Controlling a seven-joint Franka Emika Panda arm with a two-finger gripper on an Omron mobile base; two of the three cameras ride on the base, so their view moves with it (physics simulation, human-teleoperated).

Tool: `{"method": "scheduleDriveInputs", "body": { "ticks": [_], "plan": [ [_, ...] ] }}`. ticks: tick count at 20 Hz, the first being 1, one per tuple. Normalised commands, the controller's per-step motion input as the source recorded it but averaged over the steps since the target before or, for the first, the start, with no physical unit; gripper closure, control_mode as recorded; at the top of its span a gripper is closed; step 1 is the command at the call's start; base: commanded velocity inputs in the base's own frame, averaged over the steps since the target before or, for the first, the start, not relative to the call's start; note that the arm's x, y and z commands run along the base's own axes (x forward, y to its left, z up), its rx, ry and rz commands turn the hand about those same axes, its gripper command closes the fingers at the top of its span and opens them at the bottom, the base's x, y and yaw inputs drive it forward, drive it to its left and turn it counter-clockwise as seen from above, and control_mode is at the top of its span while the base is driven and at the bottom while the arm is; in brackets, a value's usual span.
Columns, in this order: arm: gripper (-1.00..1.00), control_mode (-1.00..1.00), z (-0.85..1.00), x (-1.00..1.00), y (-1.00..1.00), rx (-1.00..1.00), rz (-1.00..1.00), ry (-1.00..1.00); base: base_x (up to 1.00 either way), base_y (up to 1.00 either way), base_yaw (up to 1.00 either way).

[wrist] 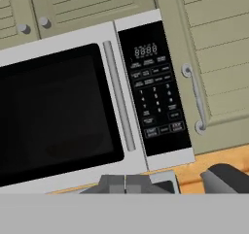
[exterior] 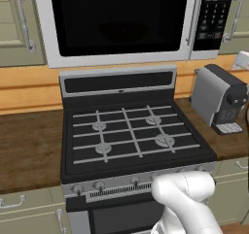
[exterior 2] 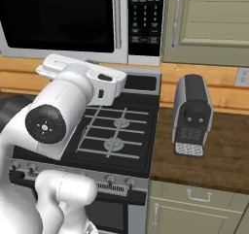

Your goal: Open the microwave, place the bowl with waffle inside the microwave, then close the microwave door and turn it on.

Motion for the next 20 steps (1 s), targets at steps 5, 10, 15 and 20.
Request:
{"method": "scheduleDriveInputs", "body": {
  "ticks": [5,10,15,20],
  "plan": [
    [1.0,-1.0,-0.07,0.62,-0.11,0.0,0.03,0.03,0.0,0.0,0.0],
    [1.0,-1.0,0.0,0.31,-0.15,-0.01,0.0,-0.04,0.0,0.0,0.0],
    [1.0,-1.0,0.06,0.1,-0.06,-0.04,0.0,-0.03,0.0,0.0,0.0],
    [1.0,-1.0,0.21,0.13,0.0,-0.03,0.0,0.16,0.0,0.0,0.0]
  ]
}}
